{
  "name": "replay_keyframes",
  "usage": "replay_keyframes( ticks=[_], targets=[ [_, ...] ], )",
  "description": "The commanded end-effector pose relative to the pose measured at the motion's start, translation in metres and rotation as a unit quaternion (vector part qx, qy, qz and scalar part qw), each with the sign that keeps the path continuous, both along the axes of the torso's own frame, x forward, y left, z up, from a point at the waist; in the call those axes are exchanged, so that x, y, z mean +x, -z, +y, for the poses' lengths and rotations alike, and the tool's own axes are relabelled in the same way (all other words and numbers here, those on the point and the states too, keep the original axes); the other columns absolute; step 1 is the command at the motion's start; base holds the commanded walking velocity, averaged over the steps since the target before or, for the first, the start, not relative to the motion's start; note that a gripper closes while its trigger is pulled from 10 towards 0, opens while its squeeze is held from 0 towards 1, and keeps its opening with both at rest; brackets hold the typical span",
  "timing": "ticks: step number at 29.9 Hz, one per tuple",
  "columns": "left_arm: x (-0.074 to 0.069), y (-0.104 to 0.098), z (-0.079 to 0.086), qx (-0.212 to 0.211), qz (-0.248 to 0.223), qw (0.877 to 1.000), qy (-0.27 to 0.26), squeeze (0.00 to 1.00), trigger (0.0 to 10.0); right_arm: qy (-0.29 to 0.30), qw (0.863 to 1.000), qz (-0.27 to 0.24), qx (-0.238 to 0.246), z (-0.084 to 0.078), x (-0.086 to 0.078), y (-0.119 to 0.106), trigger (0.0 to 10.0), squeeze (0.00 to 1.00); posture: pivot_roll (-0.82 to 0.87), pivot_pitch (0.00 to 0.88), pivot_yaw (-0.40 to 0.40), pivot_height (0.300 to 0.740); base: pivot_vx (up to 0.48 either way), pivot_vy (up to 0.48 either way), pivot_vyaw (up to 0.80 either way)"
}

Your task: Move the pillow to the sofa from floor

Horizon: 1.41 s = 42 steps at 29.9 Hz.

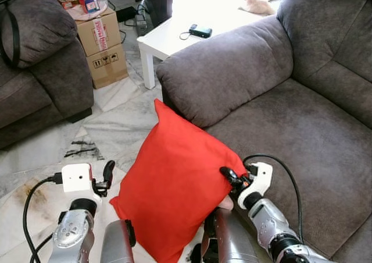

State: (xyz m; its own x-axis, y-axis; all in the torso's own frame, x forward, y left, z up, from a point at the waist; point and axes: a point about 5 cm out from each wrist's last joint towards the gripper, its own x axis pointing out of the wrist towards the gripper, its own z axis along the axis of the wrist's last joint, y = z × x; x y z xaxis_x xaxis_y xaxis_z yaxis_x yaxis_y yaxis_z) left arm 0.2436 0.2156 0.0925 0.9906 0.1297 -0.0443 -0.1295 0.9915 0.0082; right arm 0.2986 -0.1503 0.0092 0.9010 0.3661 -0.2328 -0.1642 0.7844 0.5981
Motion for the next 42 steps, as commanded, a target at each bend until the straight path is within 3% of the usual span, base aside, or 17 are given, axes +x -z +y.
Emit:
replay_keyframes(
  ticks=[1,16,20,21,26,29,34,42],
  targets=[
    [-0.002,0.007,0.000,-0.004,0.019,1.000,0.000,0.00,10.0,-0.002,1.000,0.004,-0.002,-0.001,-0.005,0.004,0.0,0.00,0.12,0.197,-0.093,0.585,0.000,0.000,0.00],
    [0.001,0.008,-0.001,-0.005,0.020,1.000,0.001,0.00,10.0,-0.008,1.000,-0.017,-0.002,0.001,-0.004,0.001,0.0,0.00,0.11,0.185,-0.089,0.585,0.000,0.000,0.00],
    [0.003,0.009,-0.001,-0.004,0.019,1.000,0.002,0.00,10.0,-0.013,0.999,-0.023,-0.042,0.000,-0.005,0.002,0.1,0.00,0.11,0.179,-0.087,0.585,0.000,0.000,0.00],
    [0.003,0.009,-0.001,-0.003,0.020,1.000,0.002,0.00,10.0,-0.015,0.998,-0.027,-0.050,0.000,-0.005,0.002,10.0,0.00,0.10,0.174,-0.085,0.585,0.000,0.000,0.00],
    [0.005,0.009,-0.002,0.012,0.017,1.000,0.008,0.00,10.0,-0.012,0.996,-0.054,-0.073,-0.007,-0.007,-0.001,10.0,0.00,0.09,0.157,-0.083,0.585,0.000,0.000,0.00],
    [0.008,0.005,-0.006,0.026,0.008,1.000,0.015,0.00,10.0,-0.014,0.988,-0.100,-0.113,-0.012,-0.009,-0.007,10.0,0.00,0.08,0.141,-0.077,0.585,0.000,0.000,0.00],
    [0.013,0.003,-0.006,0.029,0.001,0.999,0.015,0.00,10.0,0.005,0.977,-0.169,-0.132,-0.017,-0.006,-0.025,10.0,0.00,0.06,0.117,-0.070,0.585,0.000,0.000,0.00],
    [0.017,0.001,-0.008,0.035,-0.009,0.999,0.017,0.00,10.0,-0.017,0.958,-0.236,-0.159,-0.002,-0.005,-0.047,10.0,0.00,0.03,0.071,-0.064,0.585,0.000,0.000,0.00]
  ],
)
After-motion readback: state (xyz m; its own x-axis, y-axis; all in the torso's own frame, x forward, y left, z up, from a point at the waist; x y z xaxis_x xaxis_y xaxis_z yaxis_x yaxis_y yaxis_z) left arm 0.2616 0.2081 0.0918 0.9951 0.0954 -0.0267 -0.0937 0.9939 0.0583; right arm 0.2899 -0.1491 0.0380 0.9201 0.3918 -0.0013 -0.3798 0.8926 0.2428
